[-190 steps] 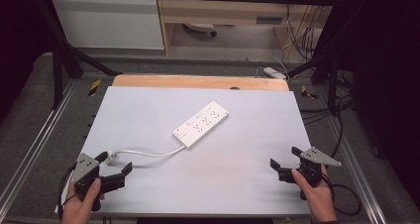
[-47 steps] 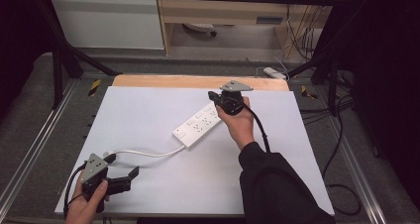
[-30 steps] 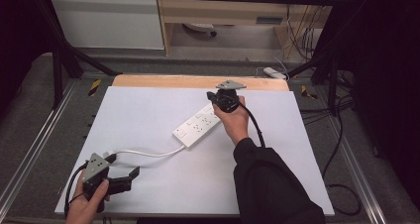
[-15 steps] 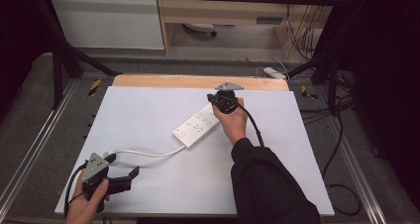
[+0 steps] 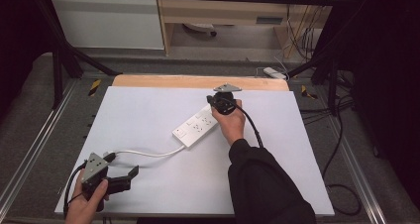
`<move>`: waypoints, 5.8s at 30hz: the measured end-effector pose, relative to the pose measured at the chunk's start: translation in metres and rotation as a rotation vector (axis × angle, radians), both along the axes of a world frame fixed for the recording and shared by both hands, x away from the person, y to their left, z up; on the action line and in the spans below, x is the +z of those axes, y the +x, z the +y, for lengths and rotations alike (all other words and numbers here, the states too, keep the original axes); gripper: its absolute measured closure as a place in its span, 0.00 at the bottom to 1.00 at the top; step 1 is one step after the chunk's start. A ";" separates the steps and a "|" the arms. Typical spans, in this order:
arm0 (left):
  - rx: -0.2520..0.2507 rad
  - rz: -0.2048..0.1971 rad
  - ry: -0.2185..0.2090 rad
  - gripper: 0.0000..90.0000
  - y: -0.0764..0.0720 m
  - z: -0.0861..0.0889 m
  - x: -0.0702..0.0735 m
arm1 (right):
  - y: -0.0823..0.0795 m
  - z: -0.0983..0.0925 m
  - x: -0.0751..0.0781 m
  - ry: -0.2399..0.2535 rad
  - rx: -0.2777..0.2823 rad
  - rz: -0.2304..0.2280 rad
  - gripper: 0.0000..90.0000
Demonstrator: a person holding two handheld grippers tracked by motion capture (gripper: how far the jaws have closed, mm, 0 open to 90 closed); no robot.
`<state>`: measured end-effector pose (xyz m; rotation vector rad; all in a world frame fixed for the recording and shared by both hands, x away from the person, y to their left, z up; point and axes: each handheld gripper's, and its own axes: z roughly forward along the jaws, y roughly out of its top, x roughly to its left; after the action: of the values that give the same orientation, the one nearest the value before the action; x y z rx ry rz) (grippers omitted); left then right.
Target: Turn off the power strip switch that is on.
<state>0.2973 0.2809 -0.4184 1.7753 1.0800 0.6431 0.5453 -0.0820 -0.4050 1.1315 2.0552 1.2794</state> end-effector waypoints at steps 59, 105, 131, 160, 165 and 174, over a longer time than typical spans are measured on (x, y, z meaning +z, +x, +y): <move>-0.016 0.010 0.020 0.06 0.001 -0.002 -0.001 | 0.015 0.001 -0.032 -0.048 -0.036 0.061 1.00; -0.021 0.019 0.029 0.06 0.001 -0.003 -0.002 | 0.018 0.002 -0.040 -0.052 -0.040 0.052 1.00; -0.021 0.021 0.030 0.06 0.001 -0.003 -0.003 | 0.013 0.005 -0.039 -0.083 -0.003 0.023 1.00; -0.006 0.020 0.039 0.06 0.000 -0.004 -0.003 | -0.011 -0.018 -0.016 -0.011 -0.005 0.021 1.00; -0.002 0.019 0.044 0.06 -0.001 -0.004 -0.003 | -0.018 -0.023 -0.008 -0.008 0.006 0.014 1.00; 0.014 0.001 0.027 0.06 -0.001 -0.003 -0.002 | -0.027 -0.031 0.005 0.029 0.027 0.012 1.00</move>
<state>0.2966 0.2781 -0.4204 1.7927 1.0901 0.6676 0.5186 -0.1135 -0.3996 1.1305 2.0733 1.3218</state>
